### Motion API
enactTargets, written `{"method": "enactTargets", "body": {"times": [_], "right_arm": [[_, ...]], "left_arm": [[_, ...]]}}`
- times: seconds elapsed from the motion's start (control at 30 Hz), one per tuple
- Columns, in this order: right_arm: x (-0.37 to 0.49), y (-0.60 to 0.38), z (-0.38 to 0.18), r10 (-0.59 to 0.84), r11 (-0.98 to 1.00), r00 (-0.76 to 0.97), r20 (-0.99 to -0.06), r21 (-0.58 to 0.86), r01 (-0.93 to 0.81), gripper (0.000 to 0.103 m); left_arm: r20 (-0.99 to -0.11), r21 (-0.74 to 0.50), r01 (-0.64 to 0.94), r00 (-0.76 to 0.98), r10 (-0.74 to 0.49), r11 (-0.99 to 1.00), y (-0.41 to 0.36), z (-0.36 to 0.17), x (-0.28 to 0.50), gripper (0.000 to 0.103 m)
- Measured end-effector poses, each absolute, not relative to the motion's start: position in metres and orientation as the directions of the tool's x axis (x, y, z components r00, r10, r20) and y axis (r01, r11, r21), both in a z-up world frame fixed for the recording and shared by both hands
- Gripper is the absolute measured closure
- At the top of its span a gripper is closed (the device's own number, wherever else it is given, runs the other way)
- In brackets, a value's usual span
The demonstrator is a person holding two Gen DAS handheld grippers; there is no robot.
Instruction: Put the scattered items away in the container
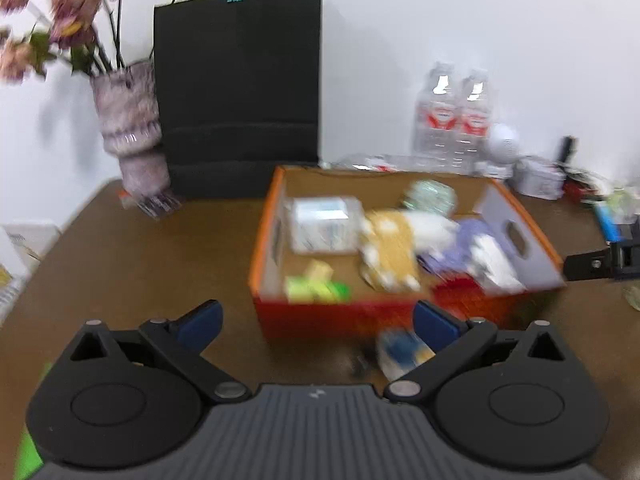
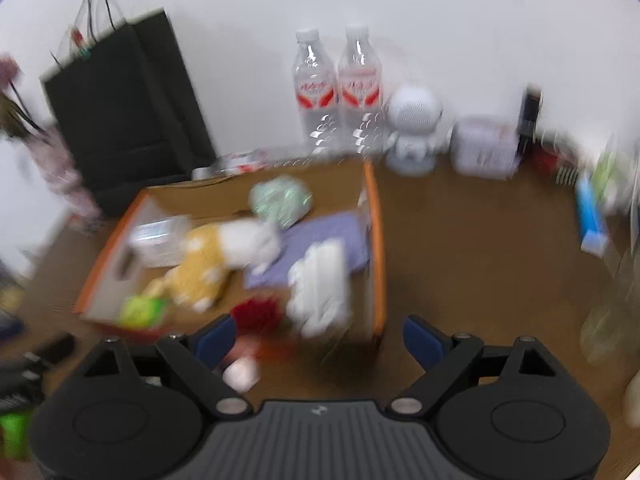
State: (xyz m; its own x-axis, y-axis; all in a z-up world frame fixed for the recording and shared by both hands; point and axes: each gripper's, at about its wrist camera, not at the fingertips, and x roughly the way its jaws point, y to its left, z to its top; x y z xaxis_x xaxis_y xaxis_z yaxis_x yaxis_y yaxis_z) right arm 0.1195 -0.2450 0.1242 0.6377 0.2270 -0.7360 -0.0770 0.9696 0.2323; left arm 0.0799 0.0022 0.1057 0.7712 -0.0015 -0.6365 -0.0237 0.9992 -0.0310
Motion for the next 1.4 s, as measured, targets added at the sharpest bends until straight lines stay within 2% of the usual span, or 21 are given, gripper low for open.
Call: {"method": "enactTargets", "body": {"times": [0.07,0.1,0.2,0.23,0.37,0.43,0.53,0.67,0.73,1.4], "right_arm": [[0.085,-0.245,0.107,0.313,0.944,0.644,-0.698,0.305,-0.128,0.010],[0.068,-0.241,0.098,0.307,0.945,0.664,-0.682,0.301,-0.128,0.010],[0.019,-0.226,0.063,0.213,0.974,0.706,-0.676,0.200,-0.102,0.010],[0.005,-0.222,0.053,0.192,0.980,0.712,-0.676,0.172,-0.101,0.010],[-0.034,-0.209,0.029,0.175,0.984,0.740,-0.649,0.100,-0.146,0.010],[-0.037,-0.204,0.022,0.178,0.983,0.741,-0.647,0.079,-0.167,0.010],[-0.032,-0.202,0.013,0.164,0.985,0.716,-0.679,0.067,-0.162,0.010],[-0.034,-0.201,0.008,0.147,0.986,0.724,-0.674,0.045,-0.159,0.009],[-0.035,-0.199,0.006,0.134,0.987,0.729,-0.671,0.022,-0.161,0.000],[-0.035,-0.196,0.001,0.137,0.986,0.747,-0.651,0.021,-0.162,0.000]], "left_arm": [[-0.640,-0.079,-0.022,0.768,-0.033,0.997,0.001,0.082,0.056,0.000],[-0.641,-0.088,-0.047,0.767,-0.021,0.995,0.000,0.070,0.044,0.000],[-0.619,-0.053,-0.217,0.773,0.139,0.975,-0.009,0.031,0.003,0.000],[-0.617,-0.034,-0.230,0.771,0.161,0.973,-0.013,0.023,-0.007,0.000],[-0.592,0.037,-0.129,0.796,0.125,0.991,-0.030,0.013,-0.033,0.000],[-0.591,0.055,-0.086,0.800,0.102,0.995,-0.034,0.010,-0.035,0.000],[-0.626,0.012,-0.057,0.778,0.052,0.998,-0.030,0.006,-0.031,0.000],[-0.649,0.016,-0.079,0.757,0.070,0.997,-0.033,0.001,-0.027,0.000],[-0.648,0.018,-0.081,0.758,0.073,0.997,-0.035,-0.001,-0.029,0.000],[-0.649,0.013,-0.049,0.759,0.046,0.999,-0.038,0.000,-0.030,0.000]]}}
